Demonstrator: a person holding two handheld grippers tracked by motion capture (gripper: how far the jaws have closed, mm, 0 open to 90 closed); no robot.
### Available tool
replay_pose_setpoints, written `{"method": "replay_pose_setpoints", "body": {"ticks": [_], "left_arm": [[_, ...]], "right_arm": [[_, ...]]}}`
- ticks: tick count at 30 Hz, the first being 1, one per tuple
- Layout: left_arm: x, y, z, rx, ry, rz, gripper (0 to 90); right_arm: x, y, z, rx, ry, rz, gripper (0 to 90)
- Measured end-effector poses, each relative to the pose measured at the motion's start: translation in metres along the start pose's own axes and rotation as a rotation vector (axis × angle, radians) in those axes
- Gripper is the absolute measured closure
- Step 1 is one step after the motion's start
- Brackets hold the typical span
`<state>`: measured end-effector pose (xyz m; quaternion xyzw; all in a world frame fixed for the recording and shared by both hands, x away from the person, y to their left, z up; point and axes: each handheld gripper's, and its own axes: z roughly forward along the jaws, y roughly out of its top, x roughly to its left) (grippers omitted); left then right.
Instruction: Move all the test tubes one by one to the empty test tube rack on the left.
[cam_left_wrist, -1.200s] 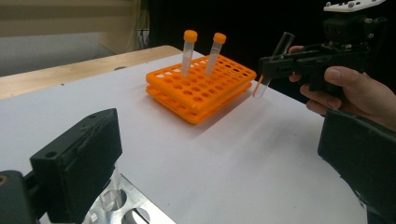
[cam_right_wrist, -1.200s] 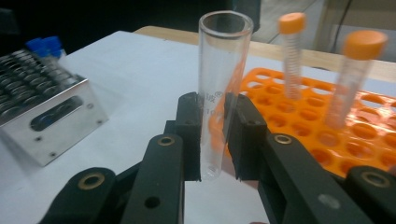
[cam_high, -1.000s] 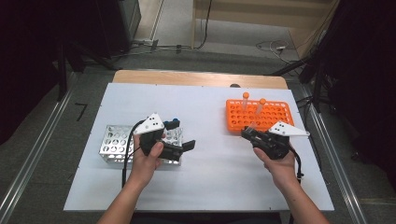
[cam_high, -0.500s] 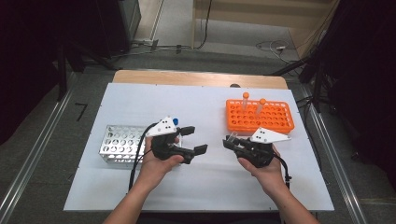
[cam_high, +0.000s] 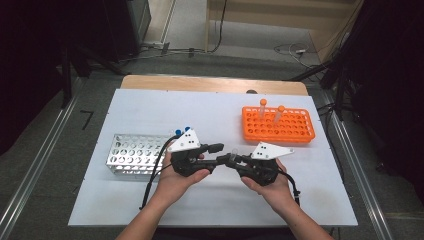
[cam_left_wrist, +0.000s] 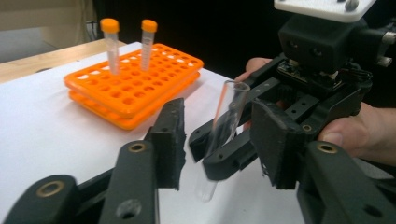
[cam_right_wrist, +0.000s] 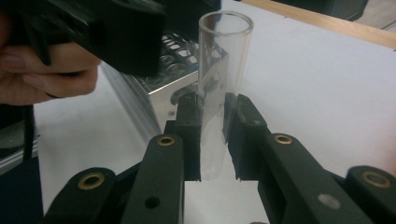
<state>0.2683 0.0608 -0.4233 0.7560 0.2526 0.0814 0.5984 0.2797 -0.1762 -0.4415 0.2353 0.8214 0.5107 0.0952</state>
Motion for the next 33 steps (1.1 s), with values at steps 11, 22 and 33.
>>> {"method": "replay_pose_setpoints", "body": {"ticks": [11, 22, 33], "left_arm": [[-0.0065, -0.0011, 0.0067, 0.012, -0.003, 0.035, 69.9], [-0.0076, -0.0019, 0.0081, 0.033, 0.018, 0.061, 76.1], [-0.0039, 0.0008, -0.0003, 0.003, 0.052, 0.059, 76.5]], "right_arm": [[0.0110, 0.0020, 0.0070, 0.014, 0.037, -0.012, 73.9], [0.0102, 0.0021, 0.0076, 0.024, 0.053, 0.006, 73.8], [0.0076, 0.0009, 0.0053, 0.005, 0.057, -0.005, 55.9]]}}
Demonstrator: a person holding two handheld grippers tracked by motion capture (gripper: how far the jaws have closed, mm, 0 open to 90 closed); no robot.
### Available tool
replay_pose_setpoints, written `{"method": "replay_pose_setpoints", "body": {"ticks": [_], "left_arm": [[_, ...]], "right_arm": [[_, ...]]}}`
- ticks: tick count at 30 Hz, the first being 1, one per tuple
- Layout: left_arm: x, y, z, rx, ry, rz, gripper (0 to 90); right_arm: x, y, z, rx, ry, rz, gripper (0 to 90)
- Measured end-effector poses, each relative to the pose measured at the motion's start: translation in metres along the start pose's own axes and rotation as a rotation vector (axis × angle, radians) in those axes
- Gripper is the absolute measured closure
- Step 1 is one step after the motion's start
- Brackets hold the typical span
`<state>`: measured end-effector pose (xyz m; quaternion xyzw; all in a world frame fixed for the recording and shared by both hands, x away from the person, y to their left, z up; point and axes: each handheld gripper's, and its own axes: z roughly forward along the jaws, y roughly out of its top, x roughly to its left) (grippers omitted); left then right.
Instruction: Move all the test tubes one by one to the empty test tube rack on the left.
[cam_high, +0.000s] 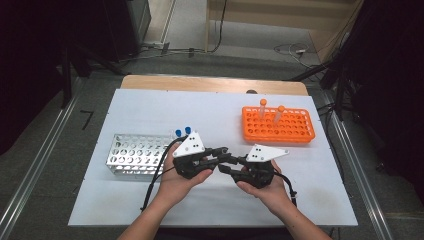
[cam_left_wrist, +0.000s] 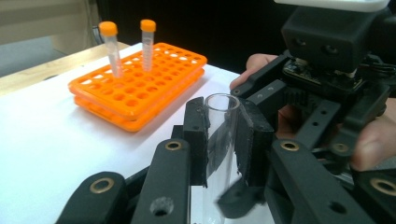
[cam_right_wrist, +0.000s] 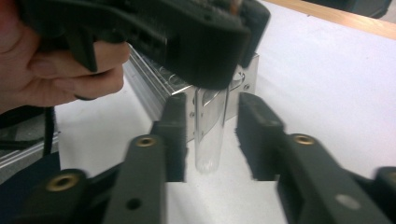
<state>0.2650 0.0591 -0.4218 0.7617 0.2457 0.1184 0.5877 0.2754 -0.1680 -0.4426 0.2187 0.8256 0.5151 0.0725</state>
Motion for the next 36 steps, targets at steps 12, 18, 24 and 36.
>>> {"method": "replay_pose_setpoints", "body": {"ticks": [12, 18, 24, 36], "left_arm": [[0.016, 0.005, -0.026, -0.041, 0.064, -0.018, 76.5], [0.026, 0.009, -0.042, -0.069, 0.103, -0.032, 76.5], [0.035, 0.009, -0.054, -0.080, 0.139, -0.043, 76.5], [0.053, 0.008, -0.077, -0.098, 0.214, -0.059, 76.5]], "right_arm": [[-0.016, -0.003, -0.014, -0.033, -0.024, 0.024, 22.1], [-0.032, -0.008, -0.025, -0.036, -0.065, 0.049, 5.5], [-0.050, -0.015, -0.039, -0.041, -0.077, 0.073, 0.0], [-0.070, -0.022, -0.054, -0.060, -0.139, 0.093, 0.0]]}}
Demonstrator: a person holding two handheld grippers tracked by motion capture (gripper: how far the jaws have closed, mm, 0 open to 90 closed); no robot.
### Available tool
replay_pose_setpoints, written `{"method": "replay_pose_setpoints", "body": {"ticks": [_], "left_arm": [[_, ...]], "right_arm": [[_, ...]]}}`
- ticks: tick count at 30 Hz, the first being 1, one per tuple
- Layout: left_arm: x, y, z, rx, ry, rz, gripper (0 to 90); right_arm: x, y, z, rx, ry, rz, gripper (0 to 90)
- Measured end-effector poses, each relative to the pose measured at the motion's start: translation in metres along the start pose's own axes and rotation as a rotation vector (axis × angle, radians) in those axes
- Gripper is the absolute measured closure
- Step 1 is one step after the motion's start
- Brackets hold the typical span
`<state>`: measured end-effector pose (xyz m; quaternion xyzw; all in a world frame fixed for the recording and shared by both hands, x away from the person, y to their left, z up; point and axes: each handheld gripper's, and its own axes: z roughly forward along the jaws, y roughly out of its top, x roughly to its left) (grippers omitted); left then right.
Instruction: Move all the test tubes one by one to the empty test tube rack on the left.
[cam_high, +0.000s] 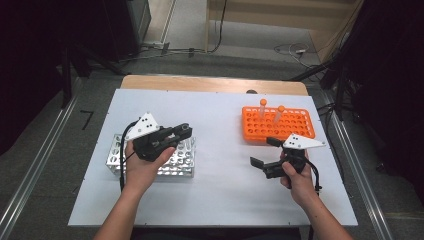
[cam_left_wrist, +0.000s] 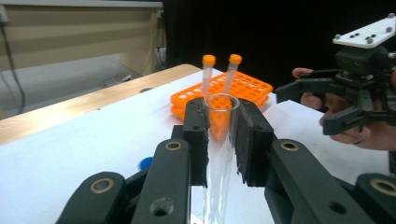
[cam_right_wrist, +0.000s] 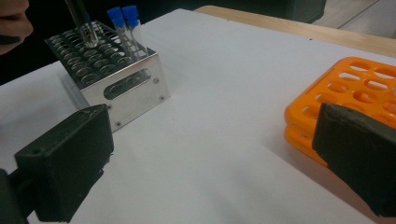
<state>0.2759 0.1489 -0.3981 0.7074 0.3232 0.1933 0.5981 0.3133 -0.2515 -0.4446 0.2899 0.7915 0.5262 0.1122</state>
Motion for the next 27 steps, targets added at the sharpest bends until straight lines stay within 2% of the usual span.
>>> {"method": "replay_pose_setpoints", "body": {"ticks": [10, 18, 27], "left_arm": [[0.019, 0.000, -0.018, -0.024, 0.072, -0.022, 76.5], [0.033, -0.005, -0.029, -0.036, 0.166, -0.043, 76.6], [0.042, -0.016, -0.025, -0.030, 0.246, -0.069, 76.5]], "right_arm": [[-0.007, -0.003, -0.002, 0.003, -0.019, 0.006, 0.0], [-0.009, -0.003, -0.004, 0.000, -0.030, 0.011, 0.0], [-0.011, -0.003, -0.004, -0.001, -0.038, 0.012, 0.0]]}}
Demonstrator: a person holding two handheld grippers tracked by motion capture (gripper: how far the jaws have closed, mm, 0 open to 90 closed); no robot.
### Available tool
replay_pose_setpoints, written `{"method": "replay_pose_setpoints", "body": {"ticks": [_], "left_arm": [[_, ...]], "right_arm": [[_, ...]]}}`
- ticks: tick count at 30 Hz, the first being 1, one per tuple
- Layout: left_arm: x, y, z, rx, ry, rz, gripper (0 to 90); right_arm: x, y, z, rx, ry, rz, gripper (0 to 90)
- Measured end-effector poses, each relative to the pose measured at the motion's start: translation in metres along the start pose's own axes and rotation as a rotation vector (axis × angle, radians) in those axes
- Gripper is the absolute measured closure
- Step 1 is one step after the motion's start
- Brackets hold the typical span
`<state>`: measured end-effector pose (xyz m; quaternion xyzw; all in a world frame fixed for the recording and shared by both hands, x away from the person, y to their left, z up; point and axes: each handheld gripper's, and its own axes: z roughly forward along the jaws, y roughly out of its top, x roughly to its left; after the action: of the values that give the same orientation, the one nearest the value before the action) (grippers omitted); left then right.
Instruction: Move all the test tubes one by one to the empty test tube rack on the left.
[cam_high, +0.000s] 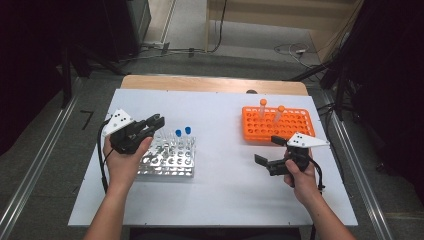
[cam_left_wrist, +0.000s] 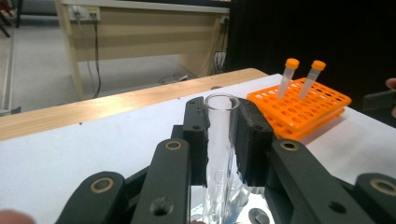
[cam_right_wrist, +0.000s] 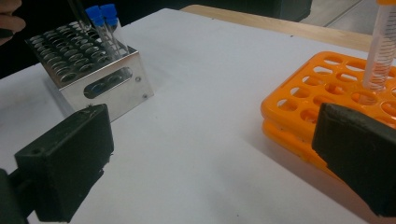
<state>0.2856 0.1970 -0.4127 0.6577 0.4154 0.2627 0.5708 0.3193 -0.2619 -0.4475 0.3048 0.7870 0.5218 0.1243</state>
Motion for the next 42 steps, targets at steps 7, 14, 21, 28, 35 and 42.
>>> {"method": "replay_pose_setpoints", "body": {"ticks": [7, 14, 21, 28, 35, 42], "left_arm": [[0.001, -0.009, 0.010, 0.020, 0.048, 0.001, 76.5], [0.000, -0.015, 0.017, 0.055, 0.063, 0.003, 76.5], [-0.001, -0.022, 0.023, 0.148, 0.077, 0.022, 76.2], [-0.003, -0.023, 0.024, 0.211, 0.080, 0.026, 75.7], [-0.001, -0.024, 0.024, 0.233, 0.084, -0.014, 64.6], [0.004, -0.023, 0.013, 0.168, 0.064, -0.088, 46.8]], "right_arm": [[0.000, 0.000, 0.000, 0.001, -0.004, 0.002, 0.0], [0.000, -0.001, 0.001, 0.003, -0.002, 0.000, 0.0], [-0.001, -0.001, 0.000, 0.002, -0.005, 0.001, 0.0], [-0.004, -0.001, -0.002, -0.003, -0.015, 0.005, 0.0], [-0.010, -0.002, -0.003, -0.005, -0.030, 0.016, 0.0], [-0.019, 0.001, -0.001, -0.012, -0.055, 0.026, 0.0]]}}
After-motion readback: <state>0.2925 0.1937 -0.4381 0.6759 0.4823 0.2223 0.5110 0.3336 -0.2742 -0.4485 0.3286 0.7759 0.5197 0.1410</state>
